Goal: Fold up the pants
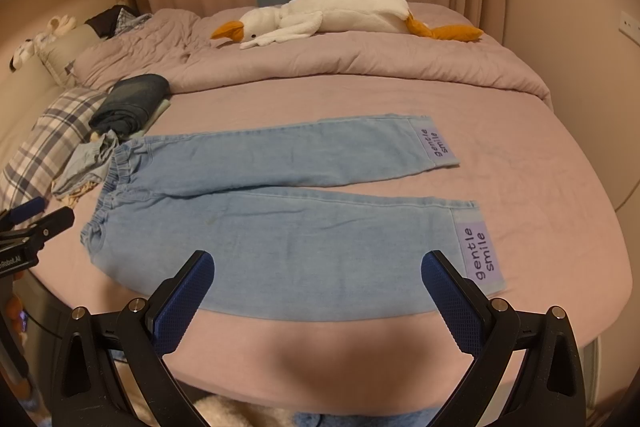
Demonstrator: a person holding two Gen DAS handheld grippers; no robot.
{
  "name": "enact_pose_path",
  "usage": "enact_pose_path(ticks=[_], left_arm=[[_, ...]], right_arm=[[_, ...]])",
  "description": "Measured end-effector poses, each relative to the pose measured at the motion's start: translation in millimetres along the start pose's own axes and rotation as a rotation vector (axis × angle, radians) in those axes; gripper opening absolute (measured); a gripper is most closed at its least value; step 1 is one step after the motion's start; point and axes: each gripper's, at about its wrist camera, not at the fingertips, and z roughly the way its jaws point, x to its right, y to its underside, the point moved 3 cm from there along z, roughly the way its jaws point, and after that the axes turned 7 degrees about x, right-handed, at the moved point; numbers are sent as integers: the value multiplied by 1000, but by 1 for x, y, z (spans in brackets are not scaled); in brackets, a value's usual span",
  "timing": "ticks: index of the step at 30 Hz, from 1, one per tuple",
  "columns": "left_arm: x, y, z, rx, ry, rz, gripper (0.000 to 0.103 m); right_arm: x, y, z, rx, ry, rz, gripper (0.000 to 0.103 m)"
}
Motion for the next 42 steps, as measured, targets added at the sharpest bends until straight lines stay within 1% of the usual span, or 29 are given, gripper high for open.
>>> enact_pose_path(ticks=[8,10,13,15,18,19,21,23,26,28,30,31,33,34,35,36,38,39,41,42], left_arm=[[0,1,1,-27,-8,9,103],[0,1,1,-18,-5,5,103],[-1,1,1,-37,-16,13,103],[-1,2,2,-35,-15,10,103],[-2,2,2,-7,-4,-2,103],[-2,2,3,-11,-5,-1,103],[-3,3,4,-23,-12,-1,103],[-7,5,8,-29,-10,-19,103],[-14,9,16,-41,-7,-52,103],[-18,11,21,-48,-10,-72,103],[-26,16,29,-56,4,-126,103],[-31,19,32,-65,14,-152,103],[-45,31,43,-94,50,-265,103],[-55,38,47,-97,46,-303,103],[-67,47,51,-110,33,-351,103],[-78,54,53,-118,-2,-373,103],[-100,71,54,-123,-46,-444,103],[-110,78,53,-127,-65,-468,103],[-126,93,52,-132,-72,-539,103],[-133,99,53,-128,-61,-577,103]], right_arm=[[0,0,0,9,-1,-1,103],[0,0,0,5,-3,2,103],[0,0,0,-7,-1,2,103],[0,0,0,-5,-3,1,103],[0,0,1,1,8,-9,103],[0,0,1,0,8,-8,103],[0,0,2,-8,10,-9,103],[0,1,2,-42,15,-11,103],[-2,3,5,-28,25,-22,103],[-5,3,7,8,20,-27,103],[-9,5,10,36,7,-30,103],[-13,5,12,87,-8,-42,103],[-23,9,19,99,-29,-81,103],[-31,13,24,97,-34,-111,103],[-39,17,30,85,-42,-148,103],[-52,23,37,79,-54,-201,103],[-87,39,53,92,-85,-328,103],[-97,47,59,67,-102,-363,103],[-128,64,75,56,-133,-474,103],[-143,75,84,26,-153,-536,103]])
